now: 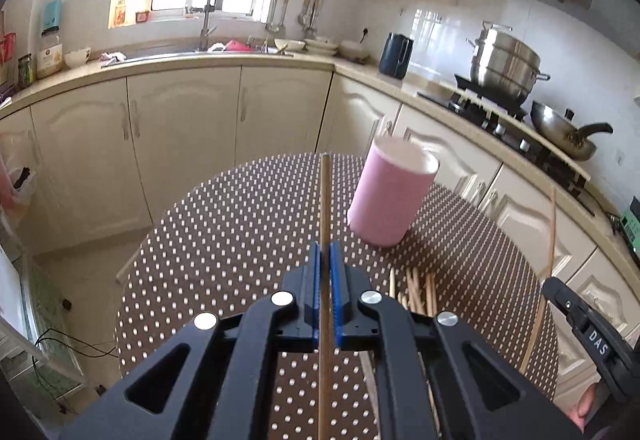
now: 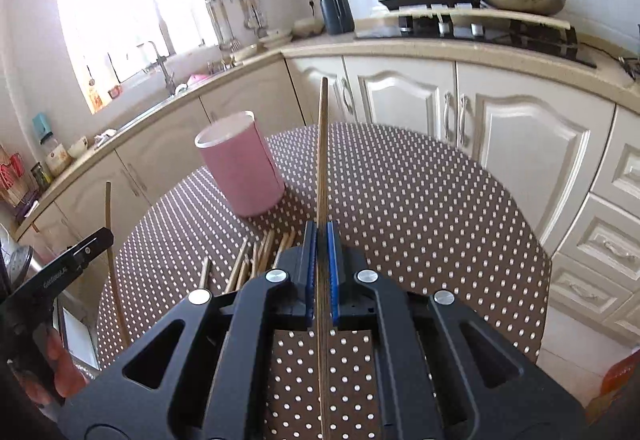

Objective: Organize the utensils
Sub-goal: 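Lift the chopsticks upright with both grippers and carry them over the pink cup, then open the left gripper to drop its chopstick into the cup while the right gripper releases its own, then move both grippers back to the pile and each grasp one chopstick, then lift both held chopsticks upright and carry them over the pink cup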

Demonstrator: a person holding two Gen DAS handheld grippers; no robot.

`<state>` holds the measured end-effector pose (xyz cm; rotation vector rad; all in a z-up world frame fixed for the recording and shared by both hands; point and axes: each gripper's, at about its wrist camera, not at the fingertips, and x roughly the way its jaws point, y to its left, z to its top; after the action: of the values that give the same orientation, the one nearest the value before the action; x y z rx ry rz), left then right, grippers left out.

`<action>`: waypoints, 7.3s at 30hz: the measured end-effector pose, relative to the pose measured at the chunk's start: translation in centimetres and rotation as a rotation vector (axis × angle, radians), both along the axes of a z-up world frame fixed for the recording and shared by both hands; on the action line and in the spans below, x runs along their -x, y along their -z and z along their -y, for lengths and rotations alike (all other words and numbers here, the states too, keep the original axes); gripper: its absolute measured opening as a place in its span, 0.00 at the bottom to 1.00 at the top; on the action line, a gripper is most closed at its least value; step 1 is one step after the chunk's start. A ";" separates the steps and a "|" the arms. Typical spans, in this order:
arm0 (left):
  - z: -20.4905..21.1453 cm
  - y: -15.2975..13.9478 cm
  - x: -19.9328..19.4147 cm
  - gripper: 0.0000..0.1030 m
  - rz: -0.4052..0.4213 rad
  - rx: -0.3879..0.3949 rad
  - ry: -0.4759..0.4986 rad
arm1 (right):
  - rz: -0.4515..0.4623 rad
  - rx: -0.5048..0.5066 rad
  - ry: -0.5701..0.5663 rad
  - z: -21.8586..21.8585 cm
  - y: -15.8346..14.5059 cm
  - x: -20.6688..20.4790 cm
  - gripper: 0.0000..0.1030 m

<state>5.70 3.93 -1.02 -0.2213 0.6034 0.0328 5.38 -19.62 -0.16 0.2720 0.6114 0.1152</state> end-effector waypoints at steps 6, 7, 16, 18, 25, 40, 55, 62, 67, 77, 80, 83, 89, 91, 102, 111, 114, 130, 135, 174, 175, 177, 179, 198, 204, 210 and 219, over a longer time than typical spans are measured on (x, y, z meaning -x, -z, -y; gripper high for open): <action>-0.2 -2.6 -0.8 0.05 0.057 -0.002 -0.020 | 0.059 0.016 0.001 -0.3 -2.2 -0.3 0.06; -0.4 -3.1 -0.9 0.05 0.070 0.001 -0.029 | 0.070 0.017 0.000 -0.4 -2.6 -0.3 0.06; -0.4 -7.0 -2.5 0.05 0.159 -0.013 -0.041 | 0.154 0.040 -0.021 -1.5 -5.4 -2.1 0.05; -0.2 -7.6 -3.2 0.05 0.164 -0.014 -0.036 | 0.176 0.051 -0.022 -1.9 -6.1 -3.1 0.05; 0.1 -10.1 -5.4 0.05 0.198 -0.031 -0.025 | 0.229 0.051 -0.019 -3.1 -8.6 -6.5 0.05; -1.0 -16.7 -9.4 0.05 0.346 0.017 -0.071 | 0.330 0.012 0.042 -5.1 -12.9 -13.5 0.06; 2.0 -14.4 -14.0 0.05 0.284 0.005 0.008 | 0.319 -0.041 0.039 -6.3 -11.3 -17.6 0.06; 2.2 -10.3 -16.8 0.06 0.159 -0.051 0.020 | 0.225 0.000 -0.027 -7.6 -8.2 -18.4 0.06; 1.5 -8.3 -17.6 0.07 0.108 -0.061 0.027 | 0.144 0.015 -0.077 -8.0 -6.1 -18.7 0.06; 0.4 -5.8 -16.6 0.38 0.072 -0.153 0.026 | 0.052 0.036 -0.049 -6.5 -3.6 -17.9 0.63; 0.1 -5.7 -16.0 0.38 0.064 -0.150 0.041 | 0.079 0.053 -0.032 -6.0 -3.9 -16.8 0.63; -0.1 -5.8 -15.3 0.41 0.070 -0.149 0.044 | 0.089 0.045 -0.035 -5.6 -4.4 -15.8 0.63; -0.1 -5.9 -13.7 0.45 0.072 -0.148 0.045 | 0.102 0.047 -0.039 -5.5 -5.0 -14.1 0.63; -0.1 -5.9 -13.3 0.46 0.072 -0.149 0.044 | 0.100 0.044 -0.044 -5.5 -5.0 -13.5 0.63; -0.3 -5.4 -10.2 0.51 0.055 -0.142 0.045 | 0.071 0.018 -0.047 -5.0 -4.4 -10.7 0.68; -0.3 -3.6 -7.6 0.51 0.006 -0.141 0.057 | 0.011 0.008 -0.058 -5.0 -2.5 -8.2 0.69; -0.1 -2.8 -7.0 0.51 -0.018 -0.151 0.064 | -0.014 0.006 -0.063 -5.1 -1.7 -7.5 0.70; -0.5 3.1 -4.3 0.53 -0.206 -0.149 0.091 | -0.184 0.026 -0.100 -5.0 3.6 -4.8 0.71; -0.5 4.9 -3.8 0.53 -0.268 -0.131 0.097 | -0.247 -0.001 -0.122 -5.4 5.6 -3.9 0.70; 3.0 8.3 -4.8 0.60 -0.410 -0.137 0.133 | -0.286 -0.094 -0.112 -3.9 7.7 -2.1 0.06; 3.3 8.4 -5.0 0.61 -0.412 -0.151 0.129 | -0.288 -0.098 -0.110 -3.8 7.8 -2.2 0.06; 4.2 8.7 -5.4 0.61 -0.418 -0.205 0.119 | -0.295 -0.101 -0.108 -3.6 8.0 -2.3 0.06; 4.5 8.7 -5.6 0.55 -0.407 -0.204 0.107 | -0.301 -0.105 -0.106 -3.4 8.1 -2.4 0.06; 2.7 7.0 -4.7 0.06 -0.320 -0.140 0.139 | -0.260 -0.098 -0.095 -3.1 6.4 -2.3 0.06; 1.6 4.8 -4.0 0.06 -0.246 -0.109 0.125 | -0.233 -0.094 -0.085 -2.9 5.2 -2.0 0.06; 1.0 2.6 -3.2 0.06 -0.175 -0.088 0.117 | -0.195 -0.085 -0.080 -2.6 3.8 -1.8 0.06; 1.0 -0.5 -2.5 0.06 -0.086 -0.102 0.097 | -0.123 -0.089 -0.068 -2.3 1.0 -1.3 0.06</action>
<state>8.19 2.96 -0.50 -0.0921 0.6953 -0.0205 6.70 -17.29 -1.15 0.3465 0.7392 0.1922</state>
